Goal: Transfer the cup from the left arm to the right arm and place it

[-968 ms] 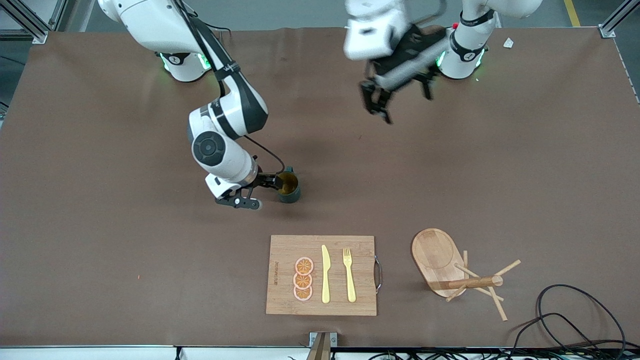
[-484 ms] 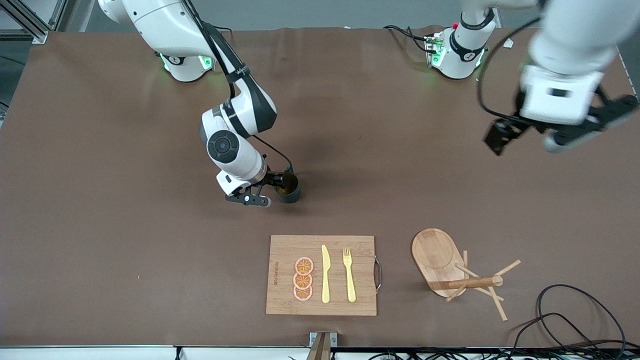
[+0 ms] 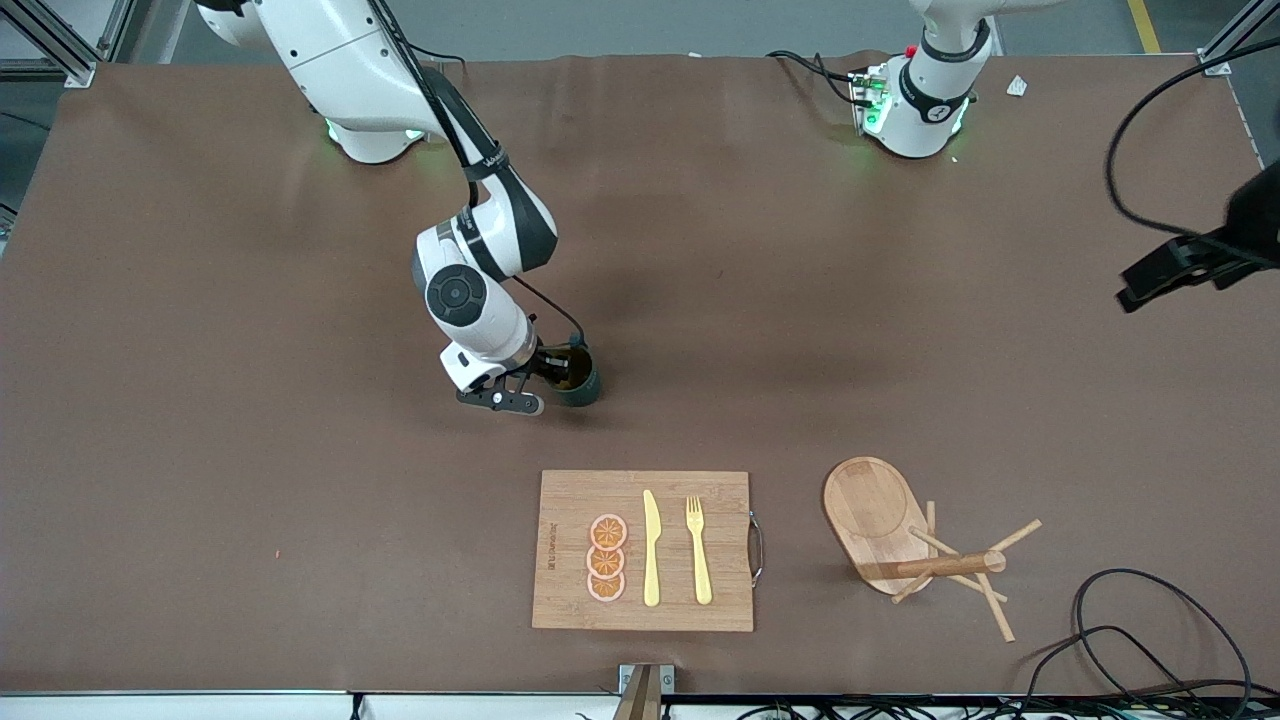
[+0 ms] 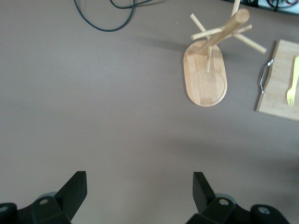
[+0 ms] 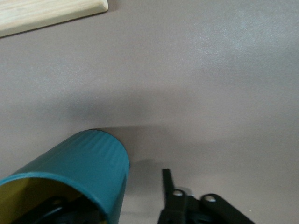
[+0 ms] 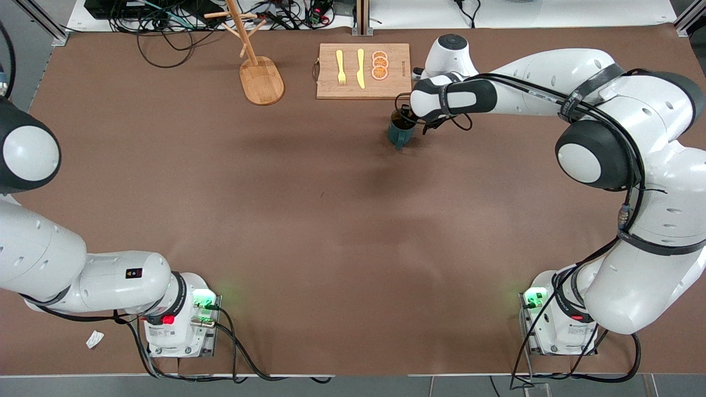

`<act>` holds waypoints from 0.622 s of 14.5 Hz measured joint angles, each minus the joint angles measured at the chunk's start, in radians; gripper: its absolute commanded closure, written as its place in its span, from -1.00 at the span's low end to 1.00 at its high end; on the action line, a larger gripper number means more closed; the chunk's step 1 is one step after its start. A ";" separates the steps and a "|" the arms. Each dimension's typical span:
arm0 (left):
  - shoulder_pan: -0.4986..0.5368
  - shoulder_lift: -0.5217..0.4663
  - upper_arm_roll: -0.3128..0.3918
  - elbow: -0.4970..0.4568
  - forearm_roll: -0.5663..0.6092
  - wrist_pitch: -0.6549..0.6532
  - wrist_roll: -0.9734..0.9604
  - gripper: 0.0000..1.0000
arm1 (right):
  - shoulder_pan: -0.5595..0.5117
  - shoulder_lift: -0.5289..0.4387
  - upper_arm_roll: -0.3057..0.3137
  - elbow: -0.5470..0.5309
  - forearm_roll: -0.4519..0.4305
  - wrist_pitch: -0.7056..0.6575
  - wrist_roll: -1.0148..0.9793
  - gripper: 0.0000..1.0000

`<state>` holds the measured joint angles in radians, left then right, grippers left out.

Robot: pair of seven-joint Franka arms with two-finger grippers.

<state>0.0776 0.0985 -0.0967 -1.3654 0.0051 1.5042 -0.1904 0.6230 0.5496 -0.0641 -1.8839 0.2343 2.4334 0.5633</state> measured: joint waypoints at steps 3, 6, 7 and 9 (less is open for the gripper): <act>0.009 -0.083 0.025 -0.099 -0.032 -0.012 0.071 -1.00 | -0.004 -0.001 -0.009 0.004 0.000 -0.002 -0.224 0.99; -0.003 -0.156 -0.009 -0.192 -0.033 -0.011 0.068 -1.00 | -0.050 -0.015 -0.021 0.010 0.000 -0.059 -0.482 0.99; -0.003 -0.172 -0.019 -0.212 -0.033 -0.011 0.068 -1.00 | -0.074 -0.028 -0.023 0.014 0.000 -0.088 -0.561 0.99; -0.004 -0.187 -0.034 -0.232 -0.033 -0.009 0.068 -1.00 | -0.127 -0.059 -0.026 0.021 0.000 -0.157 -0.758 0.99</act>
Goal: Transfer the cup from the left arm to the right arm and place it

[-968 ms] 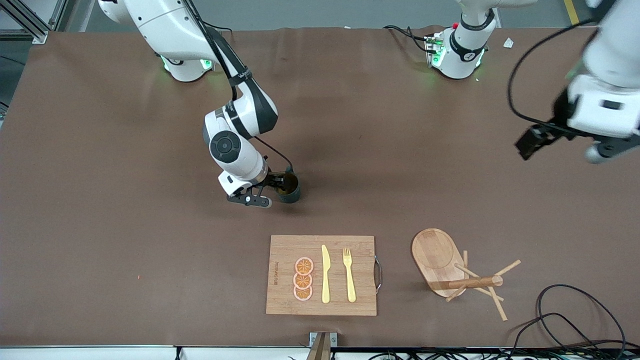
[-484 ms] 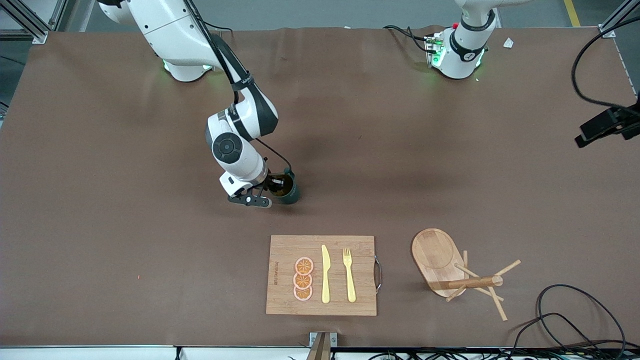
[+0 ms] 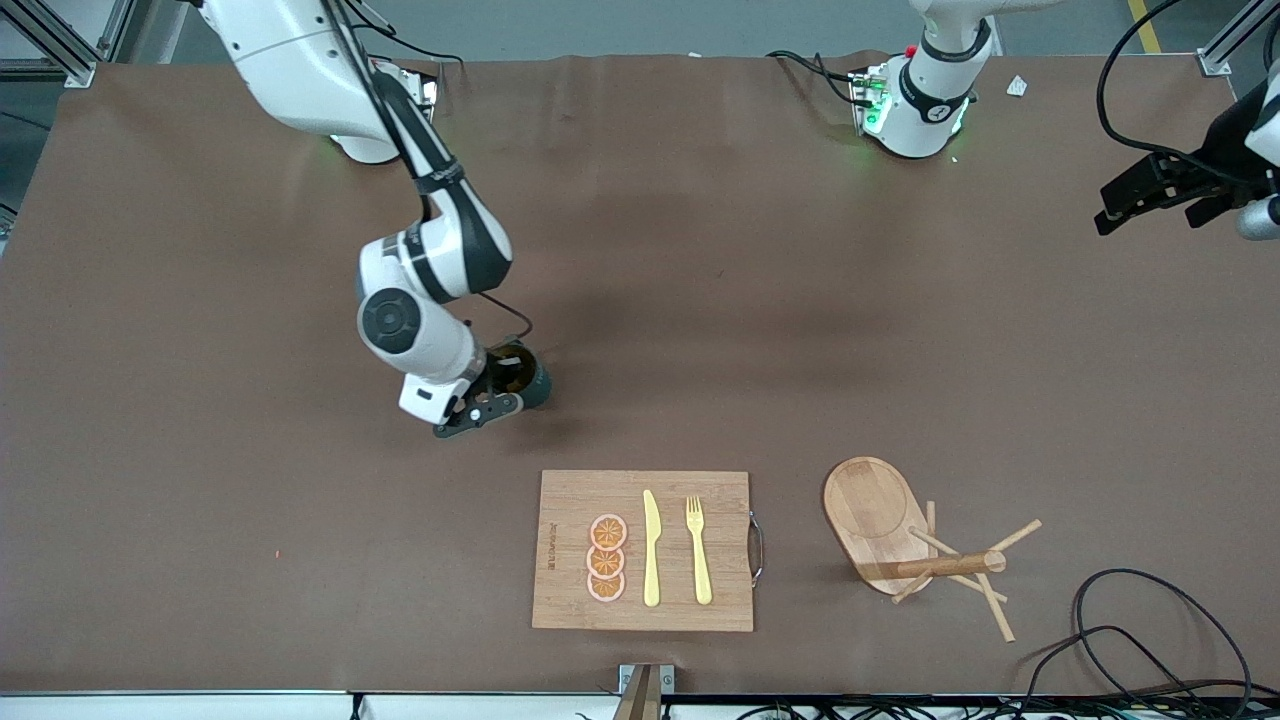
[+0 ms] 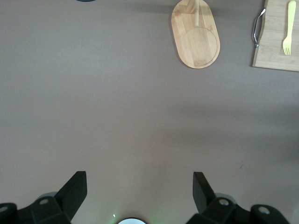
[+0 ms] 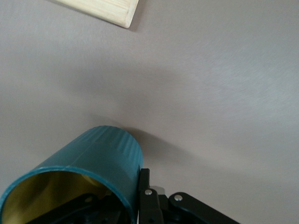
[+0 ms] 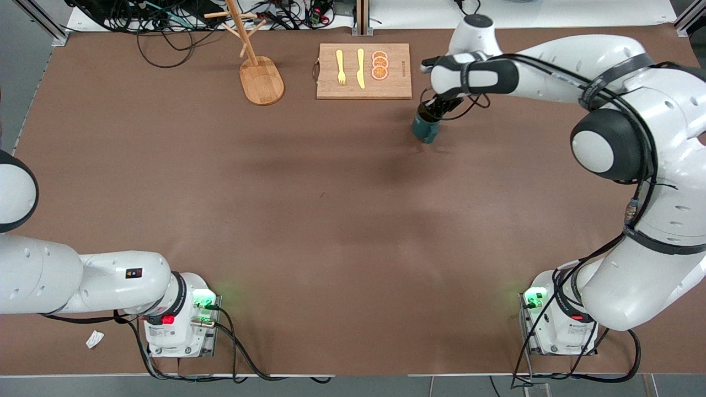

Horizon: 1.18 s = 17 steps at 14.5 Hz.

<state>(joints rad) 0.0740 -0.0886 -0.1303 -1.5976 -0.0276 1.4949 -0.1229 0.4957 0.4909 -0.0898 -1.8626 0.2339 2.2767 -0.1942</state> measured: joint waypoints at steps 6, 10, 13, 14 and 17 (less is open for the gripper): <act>0.000 0.000 -0.025 -0.009 0.000 0.018 0.000 -1.00 | -0.143 -0.042 -0.026 0.001 -0.063 -0.077 -0.566 0.96; 0.000 -0.001 -0.040 -0.011 0.000 -0.012 0.002 -1.00 | -0.218 -0.042 -0.030 -0.004 -0.079 -0.063 -0.957 0.96; 0.001 -0.001 -0.041 -0.008 0.000 -0.015 0.003 -1.00 | -0.274 -0.040 -0.032 -0.029 -0.081 -0.005 -1.186 0.96; 0.003 -0.001 -0.041 -0.007 0.000 -0.015 0.002 -1.00 | -0.287 -0.039 -0.032 -0.049 -0.085 0.028 -1.237 0.96; 0.009 0.000 -0.033 -0.005 0.000 -0.015 0.002 -1.00 | -0.302 -0.034 -0.032 -0.121 -0.147 0.158 -1.322 0.96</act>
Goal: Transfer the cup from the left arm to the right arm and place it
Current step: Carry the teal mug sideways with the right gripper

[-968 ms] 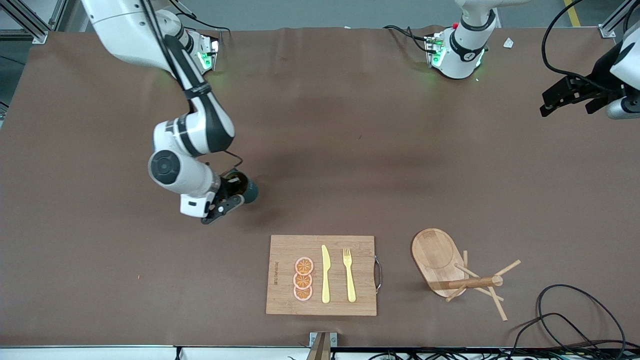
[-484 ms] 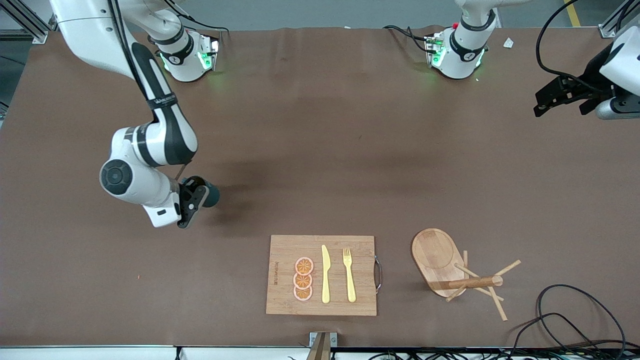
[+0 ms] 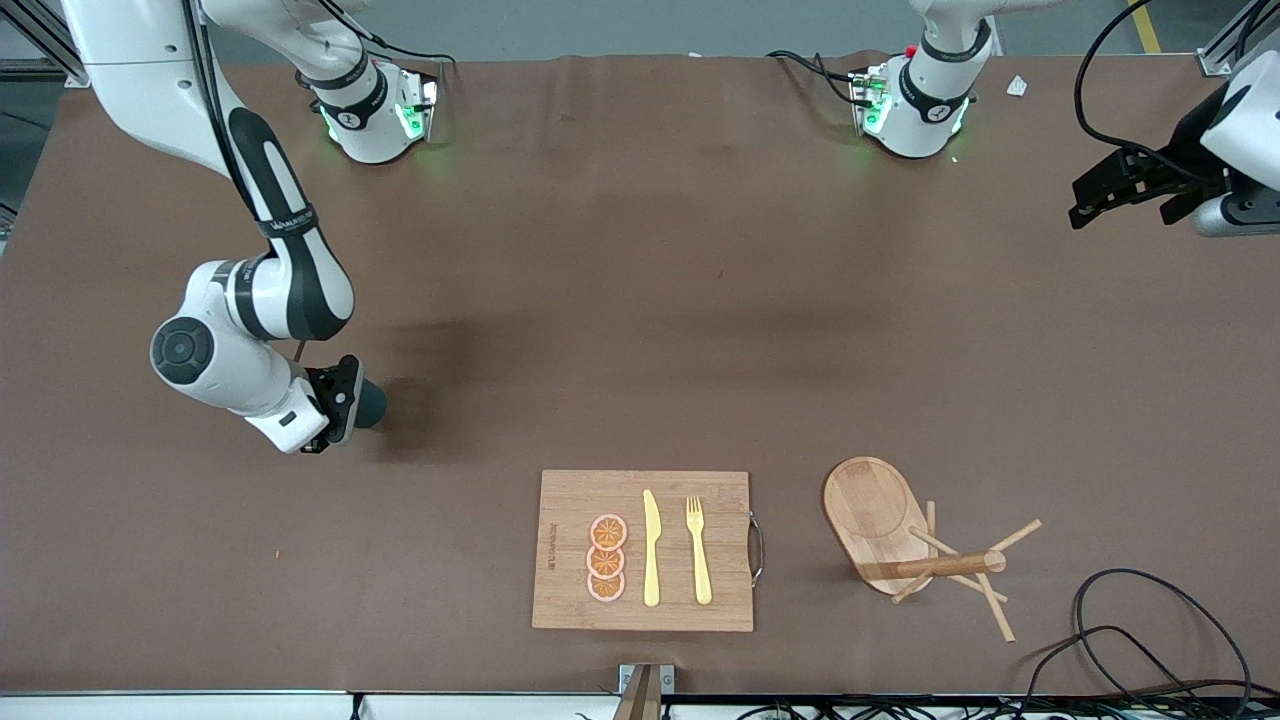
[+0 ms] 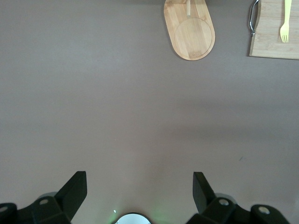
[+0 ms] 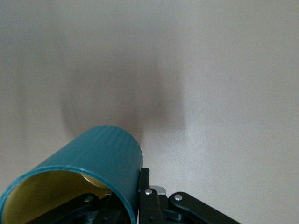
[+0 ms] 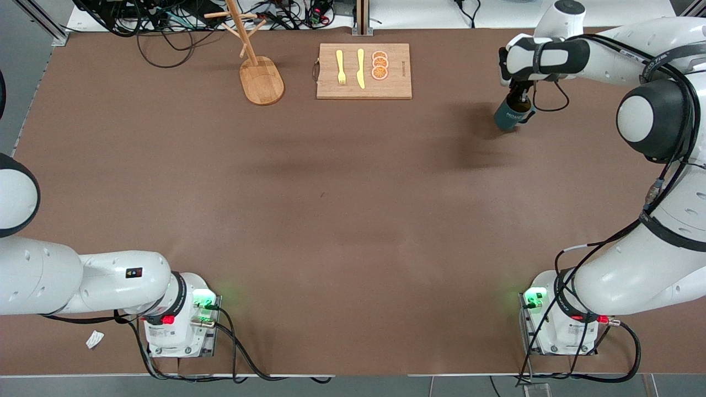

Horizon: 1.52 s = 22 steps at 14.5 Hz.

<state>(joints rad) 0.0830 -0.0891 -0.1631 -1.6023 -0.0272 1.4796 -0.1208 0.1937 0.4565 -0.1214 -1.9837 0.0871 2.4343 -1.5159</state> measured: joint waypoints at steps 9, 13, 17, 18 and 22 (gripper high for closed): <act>-0.004 0.000 -0.009 0.011 0.000 0.000 0.000 -1.00 | 0.002 0.000 0.011 -0.050 -0.047 0.086 -0.081 -1.00; -0.004 0.001 -0.009 0.017 0.011 0.001 0.000 -1.00 | 0.008 0.000 0.014 -0.049 -0.048 0.078 -0.078 -1.00; -0.002 0.003 -0.009 0.037 0.015 0.001 0.000 -1.00 | 0.008 -0.032 0.013 0.012 -0.048 -0.142 0.019 -1.00; -0.002 0.003 -0.009 0.041 0.016 0.001 0.000 -1.00 | 0.008 -0.052 0.013 0.045 -0.048 -0.228 0.074 -1.00; -0.004 0.020 -0.010 0.078 0.022 0.001 0.001 -1.00 | 0.003 -0.150 0.008 0.156 -0.048 -0.479 0.428 -1.00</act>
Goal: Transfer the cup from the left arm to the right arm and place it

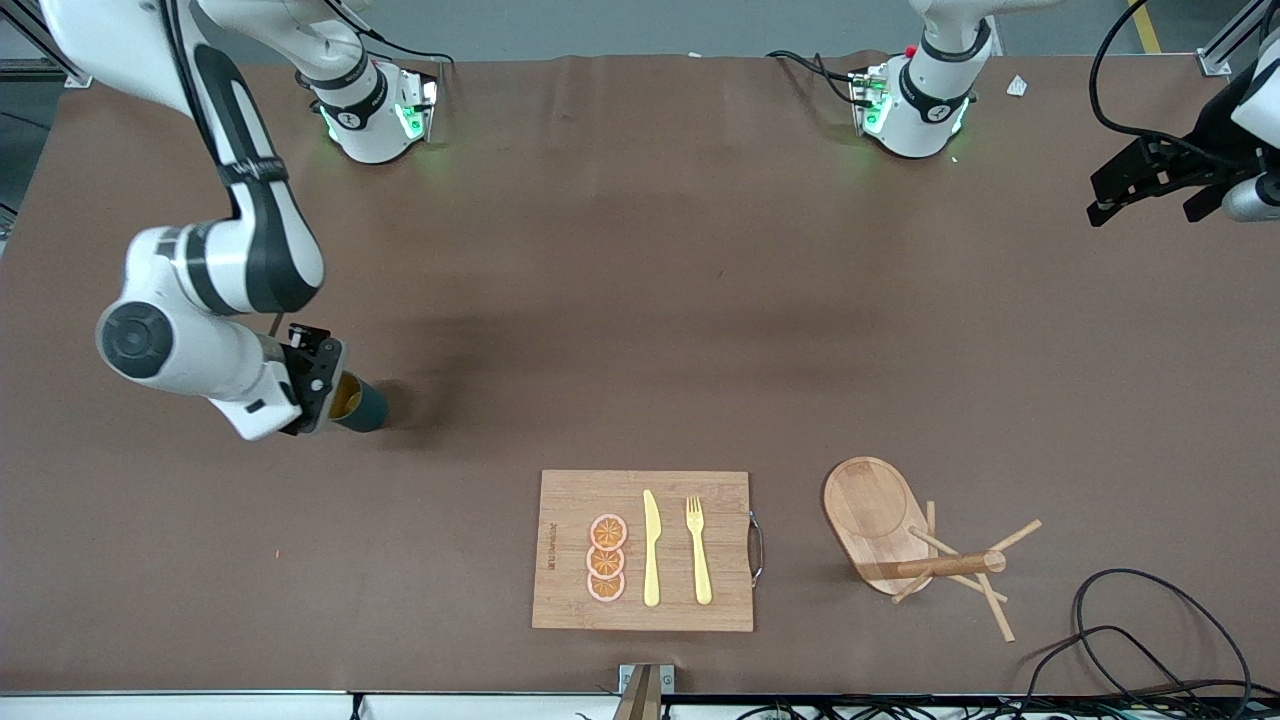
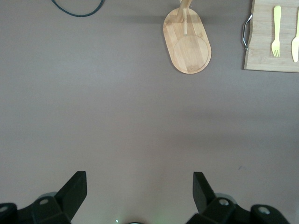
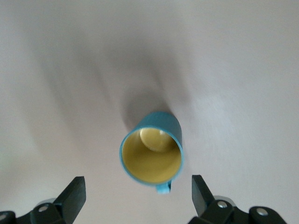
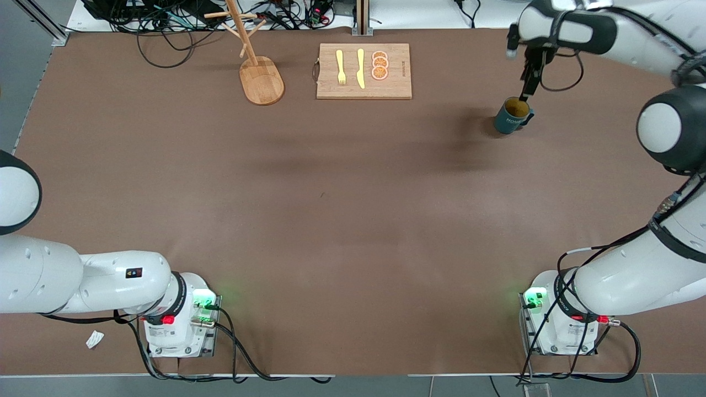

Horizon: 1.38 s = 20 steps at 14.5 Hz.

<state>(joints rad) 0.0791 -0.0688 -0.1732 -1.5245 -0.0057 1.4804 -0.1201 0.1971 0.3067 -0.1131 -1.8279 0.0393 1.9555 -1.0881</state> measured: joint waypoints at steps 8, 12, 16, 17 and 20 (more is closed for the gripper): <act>0.000 0.004 -0.012 0.004 0.006 -0.043 -0.002 -1.00 | -0.134 -0.075 -0.008 0.071 0.010 -0.114 0.385 -1.00; 0.000 -0.006 -0.021 -0.011 0.006 -0.044 -0.003 -1.00 | -0.152 -0.076 -0.006 0.164 0.012 -0.230 0.664 -1.00; 0.000 -0.012 -0.022 -0.027 0.006 -0.025 -0.003 -1.00 | -0.160 -0.078 -0.007 0.286 0.010 -0.352 0.919 -1.00; 0.000 -0.017 -0.022 -0.036 0.006 -0.014 -0.003 -1.00 | -0.169 -0.078 -0.008 0.314 0.008 -0.374 0.945 -1.00; 0.000 -0.035 -0.022 -0.063 0.006 0.009 -0.003 -1.00 | -0.196 -0.079 -0.008 0.385 -0.040 -0.433 0.961 -1.00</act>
<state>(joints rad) 0.0792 -0.1037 -0.1954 -1.5876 0.0003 1.4892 -0.1230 0.0009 0.2278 -0.1213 -1.4432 -0.0008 1.5222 -0.1269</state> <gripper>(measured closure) 0.000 0.000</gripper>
